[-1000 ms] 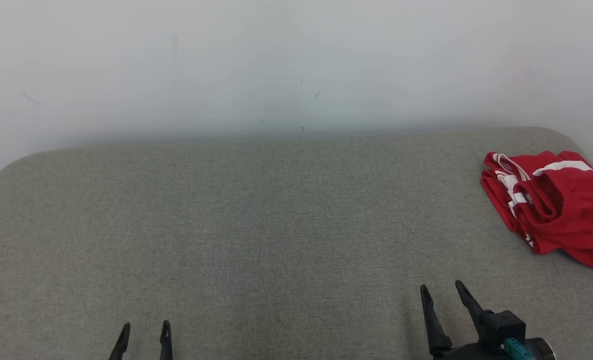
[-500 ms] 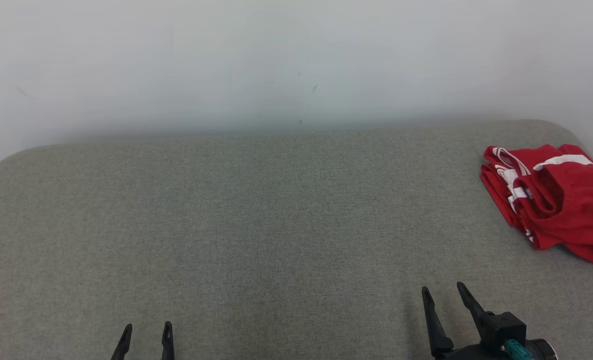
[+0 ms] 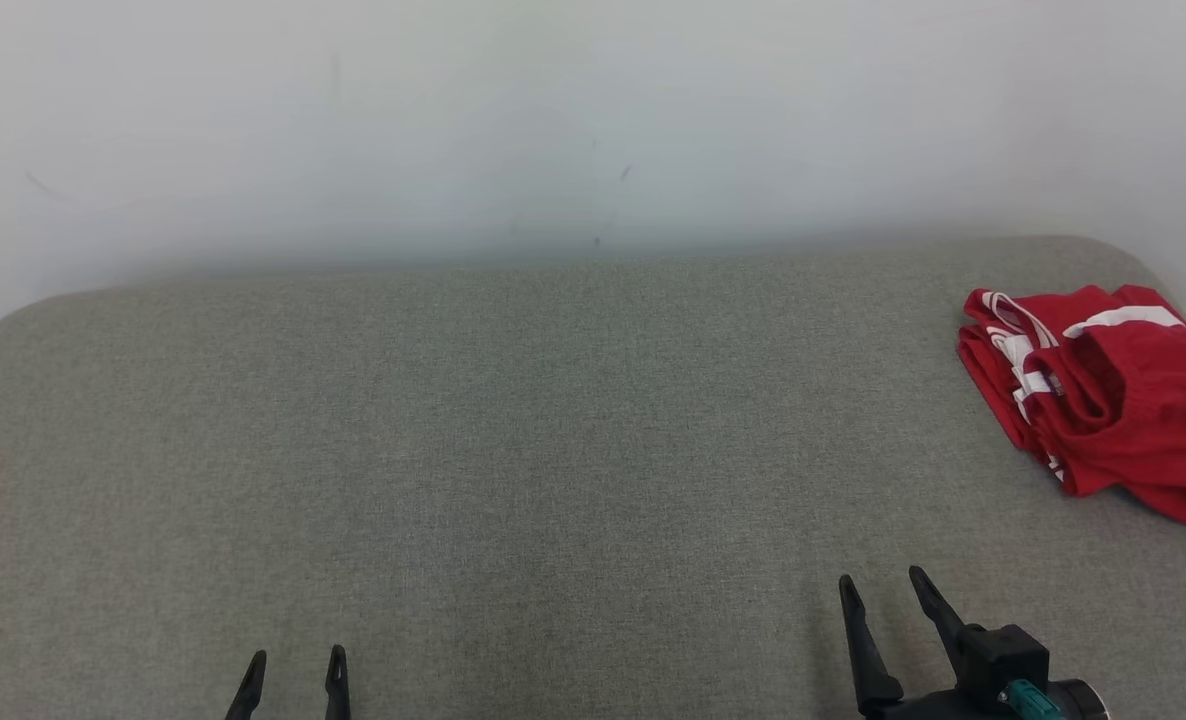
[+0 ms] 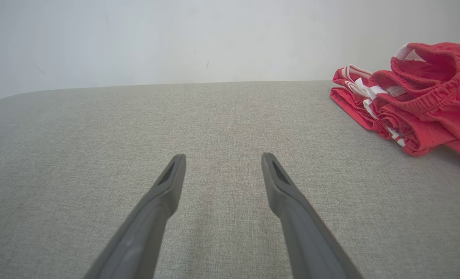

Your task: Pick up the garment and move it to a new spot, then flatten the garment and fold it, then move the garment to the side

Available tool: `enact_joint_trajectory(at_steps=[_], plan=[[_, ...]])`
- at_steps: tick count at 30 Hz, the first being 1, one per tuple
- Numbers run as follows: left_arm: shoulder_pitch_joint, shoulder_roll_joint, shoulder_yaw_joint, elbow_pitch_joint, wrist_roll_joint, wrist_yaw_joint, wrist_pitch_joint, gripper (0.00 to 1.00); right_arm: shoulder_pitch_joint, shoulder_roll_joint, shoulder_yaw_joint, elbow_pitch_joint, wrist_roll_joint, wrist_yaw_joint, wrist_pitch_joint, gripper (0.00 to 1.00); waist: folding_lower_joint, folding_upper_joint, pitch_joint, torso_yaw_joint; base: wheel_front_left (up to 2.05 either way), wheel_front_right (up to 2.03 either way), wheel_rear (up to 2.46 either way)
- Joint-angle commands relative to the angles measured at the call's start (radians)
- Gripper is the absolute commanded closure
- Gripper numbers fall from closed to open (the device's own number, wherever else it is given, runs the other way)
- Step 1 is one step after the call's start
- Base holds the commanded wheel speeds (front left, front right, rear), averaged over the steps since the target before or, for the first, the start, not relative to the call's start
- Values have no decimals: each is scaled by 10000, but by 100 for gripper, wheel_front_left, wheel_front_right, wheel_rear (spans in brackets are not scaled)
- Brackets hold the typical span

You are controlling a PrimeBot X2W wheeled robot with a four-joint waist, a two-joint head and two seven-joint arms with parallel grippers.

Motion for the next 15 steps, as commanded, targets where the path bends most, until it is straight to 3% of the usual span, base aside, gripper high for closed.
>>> enact_joint_trajectory(at_steps=[1, 15], plan=[[101, -10, -1, 18, -62, 17, -25, 0, -24, 15, -3, 8, 16, -33, -40, 0, 0, -1, 4, 0, 0, 0, 0], [88, -11, 49, 67, -25, 0, -25, 0, -20, 9, 55, 123, -29, -33, -40, 0, 0, -1, 42, -134, 0, 0, 0]])
